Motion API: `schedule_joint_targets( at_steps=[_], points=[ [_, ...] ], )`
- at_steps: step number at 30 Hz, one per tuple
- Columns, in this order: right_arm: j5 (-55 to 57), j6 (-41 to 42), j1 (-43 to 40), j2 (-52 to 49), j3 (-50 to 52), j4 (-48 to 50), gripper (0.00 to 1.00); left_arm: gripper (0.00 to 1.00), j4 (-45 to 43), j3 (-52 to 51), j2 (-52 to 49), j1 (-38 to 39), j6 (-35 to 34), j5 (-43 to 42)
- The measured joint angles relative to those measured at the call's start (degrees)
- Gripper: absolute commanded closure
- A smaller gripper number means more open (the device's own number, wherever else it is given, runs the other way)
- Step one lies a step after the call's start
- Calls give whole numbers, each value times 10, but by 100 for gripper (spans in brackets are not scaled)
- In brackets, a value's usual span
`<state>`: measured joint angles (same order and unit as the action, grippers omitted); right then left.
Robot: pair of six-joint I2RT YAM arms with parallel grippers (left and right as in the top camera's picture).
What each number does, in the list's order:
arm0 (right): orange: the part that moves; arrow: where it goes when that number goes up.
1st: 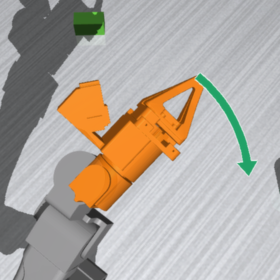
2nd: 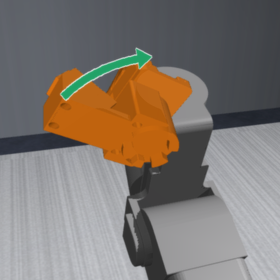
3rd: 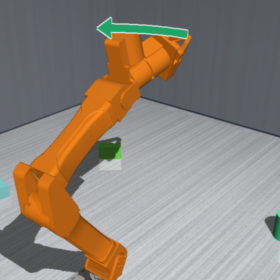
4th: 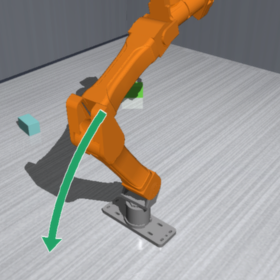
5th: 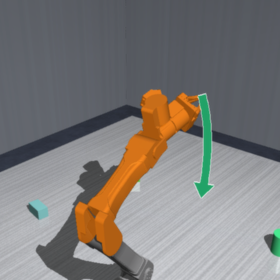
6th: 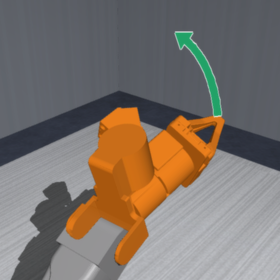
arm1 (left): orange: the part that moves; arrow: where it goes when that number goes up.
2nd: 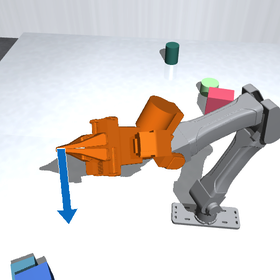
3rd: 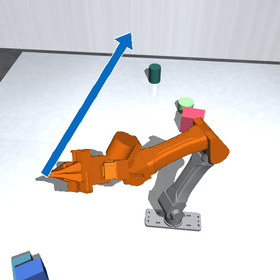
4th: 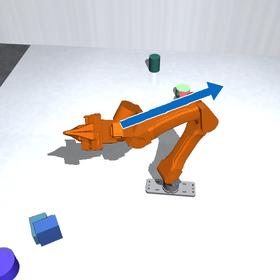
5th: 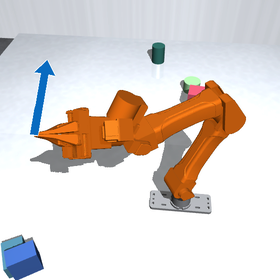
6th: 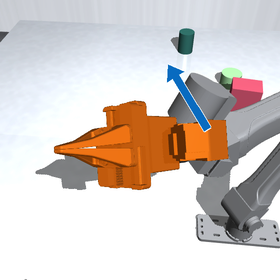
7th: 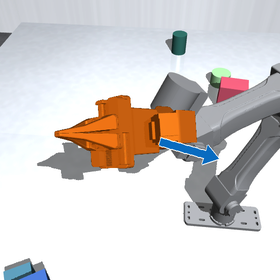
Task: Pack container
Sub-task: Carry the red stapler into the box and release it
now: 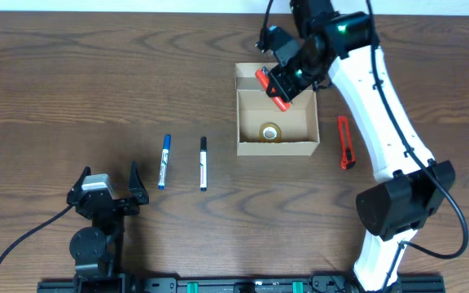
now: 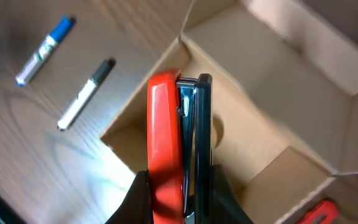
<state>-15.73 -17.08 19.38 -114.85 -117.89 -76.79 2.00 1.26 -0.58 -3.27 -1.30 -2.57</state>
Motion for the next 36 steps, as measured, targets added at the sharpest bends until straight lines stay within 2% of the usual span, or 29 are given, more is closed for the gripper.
schedule_joint_targets(
  at_steps=[10,16,22,26,29,30,31,36],
  points=[
    [12,0,0,3,193,110,99,5,0,0,0,0,0,0],
    [23,1,0,3,259,156,99,5,0,0,0,0,0,0],
    [26,5,0,3,283,176,81,5,0,0,0,0,0,0],
    [27,5,0,3,284,183,75,5,0,0,0,0,0,0],
    [26,7,0,3,284,188,64,5,0,0,0,0,0,0],
    [27,8,0,3,284,189,55,5,0,0,0,0,0,0],
    [26,11,0,3,284,190,51,5,0,0,0,0,0,0],
    [27,9,0,3,284,195,47,5,0,0,0,0,0,0]
  ],
)
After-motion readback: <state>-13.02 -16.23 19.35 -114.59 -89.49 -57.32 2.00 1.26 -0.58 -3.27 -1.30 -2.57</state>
